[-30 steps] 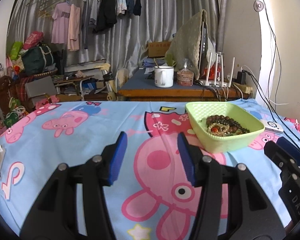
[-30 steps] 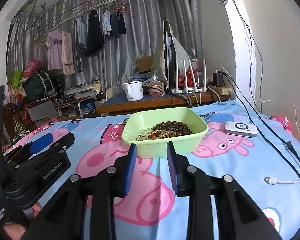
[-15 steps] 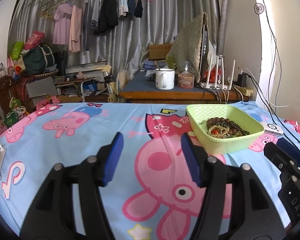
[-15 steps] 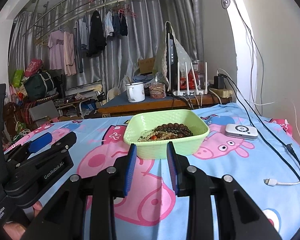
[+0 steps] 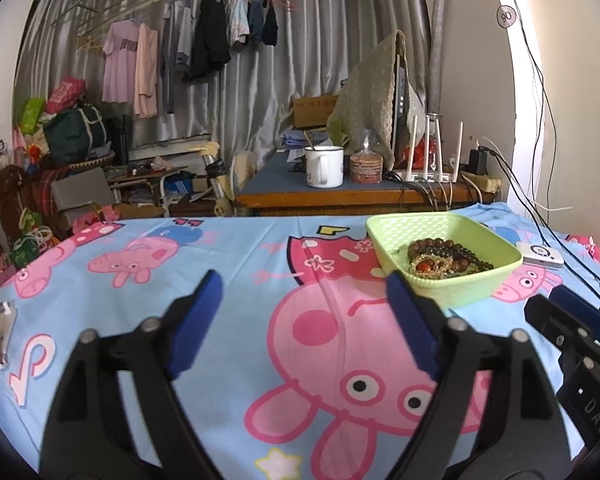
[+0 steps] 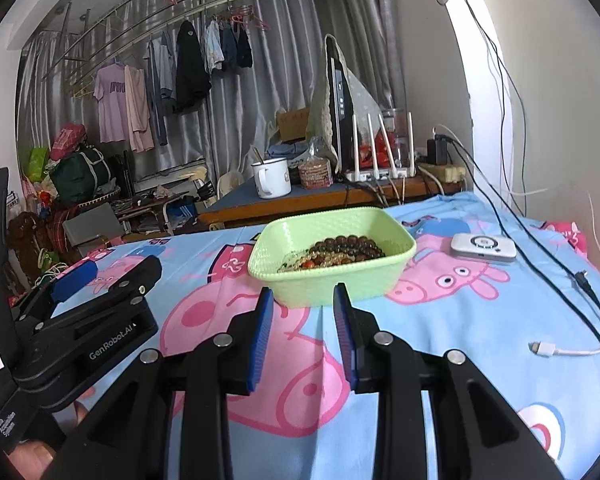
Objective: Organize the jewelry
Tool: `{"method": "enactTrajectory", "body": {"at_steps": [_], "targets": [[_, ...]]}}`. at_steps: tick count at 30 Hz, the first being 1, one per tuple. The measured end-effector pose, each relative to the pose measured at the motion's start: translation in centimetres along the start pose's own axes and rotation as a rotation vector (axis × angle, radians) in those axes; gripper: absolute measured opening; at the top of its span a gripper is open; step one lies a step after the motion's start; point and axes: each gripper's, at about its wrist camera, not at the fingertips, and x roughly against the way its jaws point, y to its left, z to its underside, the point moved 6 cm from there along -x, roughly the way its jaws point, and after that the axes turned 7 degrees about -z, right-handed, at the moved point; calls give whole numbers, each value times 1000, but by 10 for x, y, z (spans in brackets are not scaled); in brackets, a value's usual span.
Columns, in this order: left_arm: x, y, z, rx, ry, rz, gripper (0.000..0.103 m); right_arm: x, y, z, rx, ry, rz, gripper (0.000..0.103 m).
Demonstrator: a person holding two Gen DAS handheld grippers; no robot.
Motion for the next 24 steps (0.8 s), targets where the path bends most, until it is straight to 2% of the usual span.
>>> {"method": "enactTrajectory", "body": {"at_steps": [1, 3, 24], "targets": [[1, 1, -1, 2, -2, 1, 92, 2, -1, 0, -6, -1, -2, 0], [6, 3, -5, 12, -12, -3, 96, 5, -2, 0, -17, -5, -5, 0], [43, 4, -18, -1, -48, -5, 96, 32, 11, -13, -32, -43, -69, 0]]}}
